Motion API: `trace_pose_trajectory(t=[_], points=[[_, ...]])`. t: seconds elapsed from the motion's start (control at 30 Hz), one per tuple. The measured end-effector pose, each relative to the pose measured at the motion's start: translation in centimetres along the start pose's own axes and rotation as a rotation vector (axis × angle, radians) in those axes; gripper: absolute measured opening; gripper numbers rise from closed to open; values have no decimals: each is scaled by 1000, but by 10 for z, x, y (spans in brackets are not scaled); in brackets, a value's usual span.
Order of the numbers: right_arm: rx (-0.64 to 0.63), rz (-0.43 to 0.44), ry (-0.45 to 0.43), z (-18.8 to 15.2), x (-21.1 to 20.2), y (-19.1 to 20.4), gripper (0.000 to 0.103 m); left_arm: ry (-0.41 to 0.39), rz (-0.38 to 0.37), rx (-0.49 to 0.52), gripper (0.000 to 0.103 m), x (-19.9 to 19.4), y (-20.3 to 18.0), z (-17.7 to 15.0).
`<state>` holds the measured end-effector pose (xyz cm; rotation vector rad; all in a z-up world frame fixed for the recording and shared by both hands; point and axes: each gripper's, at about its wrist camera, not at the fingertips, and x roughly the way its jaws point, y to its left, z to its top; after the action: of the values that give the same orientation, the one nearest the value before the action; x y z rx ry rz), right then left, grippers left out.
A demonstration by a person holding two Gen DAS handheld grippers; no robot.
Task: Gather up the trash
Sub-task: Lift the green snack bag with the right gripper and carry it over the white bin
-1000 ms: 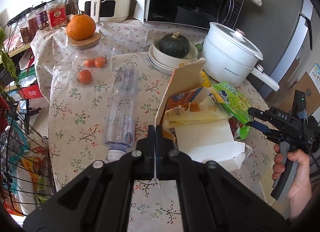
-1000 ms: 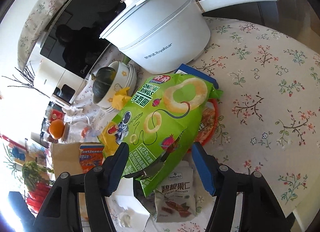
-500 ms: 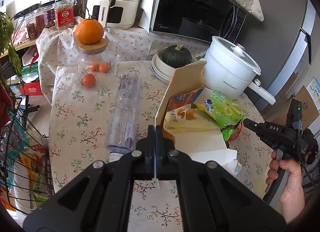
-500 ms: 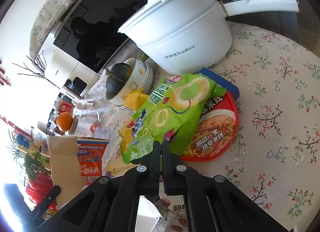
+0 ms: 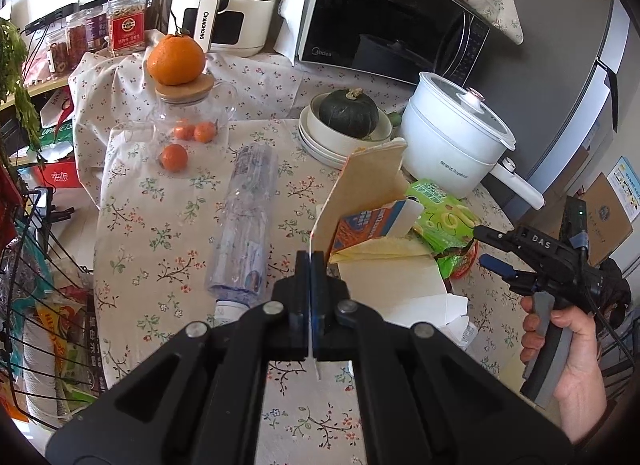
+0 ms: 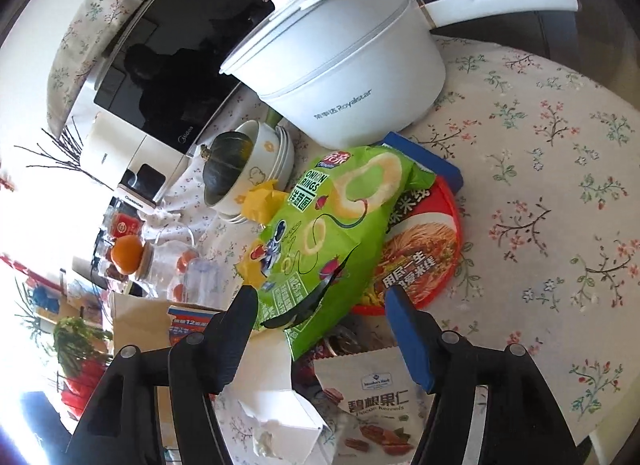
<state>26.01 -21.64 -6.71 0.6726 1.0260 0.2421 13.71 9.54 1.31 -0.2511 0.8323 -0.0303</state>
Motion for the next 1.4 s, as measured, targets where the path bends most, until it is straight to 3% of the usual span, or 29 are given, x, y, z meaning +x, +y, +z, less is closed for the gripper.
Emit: trace_pose_trajectory(t=[0.13,0.17,0.23,0.27,0.37,0.7,0.97,1.2,1.4], points=[[40,-65,-16,6,21,-5,67,-2,7,2,1,1,2,1],[48,-76,-19,8,25,-7,61,0,9,3,1,1,3,2],[63,-77,-17,9,32,-10,36,4,10,-2,1,3,5,2],[72,-61,-13,9,34,-11,18,5,8,-8,1,4,6,2],[72,-27,-34,9,28,-7,9,-11,3,-34,1,1,10,6],[-93,-21,-154,10,-64,26,6,-84,-45,-73,1,-24,12,11],[-213,-134,-119,-22,-136,19,6,-49,-158,1,0,-34,-16,-4],[-267,-253,-96,-57,-187,-27,6,35,-277,115,1,-40,-56,-35],[-236,-393,-94,-76,-227,-90,6,68,-327,214,1,-47,-93,-60]])
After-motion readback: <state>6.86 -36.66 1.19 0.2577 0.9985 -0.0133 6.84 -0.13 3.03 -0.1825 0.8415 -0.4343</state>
